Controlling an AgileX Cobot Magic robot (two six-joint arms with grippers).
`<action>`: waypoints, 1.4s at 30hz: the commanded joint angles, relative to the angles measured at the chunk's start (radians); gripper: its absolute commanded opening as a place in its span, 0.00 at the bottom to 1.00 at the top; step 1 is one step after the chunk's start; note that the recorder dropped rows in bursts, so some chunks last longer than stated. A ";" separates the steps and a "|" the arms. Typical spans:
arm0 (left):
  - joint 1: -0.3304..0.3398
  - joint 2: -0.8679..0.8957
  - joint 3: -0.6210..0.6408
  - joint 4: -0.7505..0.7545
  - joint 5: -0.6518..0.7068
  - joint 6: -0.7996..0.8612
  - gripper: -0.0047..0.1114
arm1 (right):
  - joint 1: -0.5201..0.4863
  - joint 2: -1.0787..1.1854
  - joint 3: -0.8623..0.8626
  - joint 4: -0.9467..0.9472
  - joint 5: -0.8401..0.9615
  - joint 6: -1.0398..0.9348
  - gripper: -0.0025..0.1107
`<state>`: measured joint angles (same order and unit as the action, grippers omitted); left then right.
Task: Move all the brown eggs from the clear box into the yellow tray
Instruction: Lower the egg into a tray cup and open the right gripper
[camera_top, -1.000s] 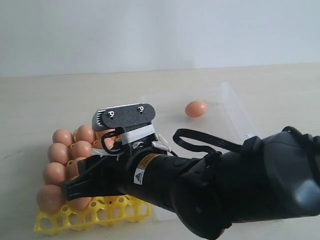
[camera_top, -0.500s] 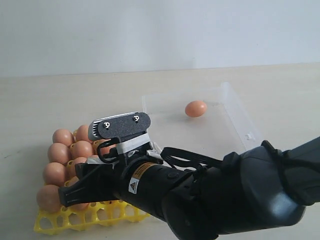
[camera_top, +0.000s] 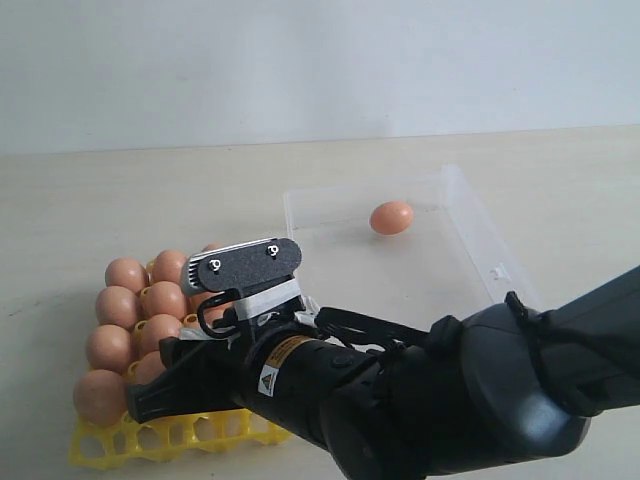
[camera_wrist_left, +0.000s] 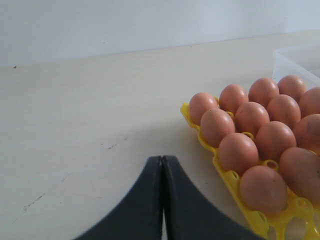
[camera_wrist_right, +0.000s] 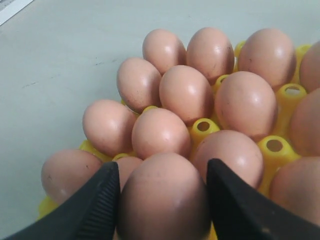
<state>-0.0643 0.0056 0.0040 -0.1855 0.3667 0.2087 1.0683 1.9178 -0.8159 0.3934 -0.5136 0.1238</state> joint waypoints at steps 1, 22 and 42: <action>-0.004 -0.006 -0.004 -0.001 -0.010 -0.003 0.04 | 0.000 0.000 -0.009 0.000 -0.034 -0.012 0.02; -0.004 -0.006 -0.004 -0.001 -0.010 -0.003 0.04 | -0.006 0.000 -0.009 0.024 -0.041 -0.034 0.23; -0.004 -0.006 -0.004 -0.001 -0.010 -0.003 0.04 | -0.006 -0.016 -0.009 0.037 -0.041 -0.054 0.57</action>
<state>-0.0643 0.0056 0.0040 -0.1855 0.3667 0.2087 1.0683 1.9178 -0.8159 0.4229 -0.5363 0.0959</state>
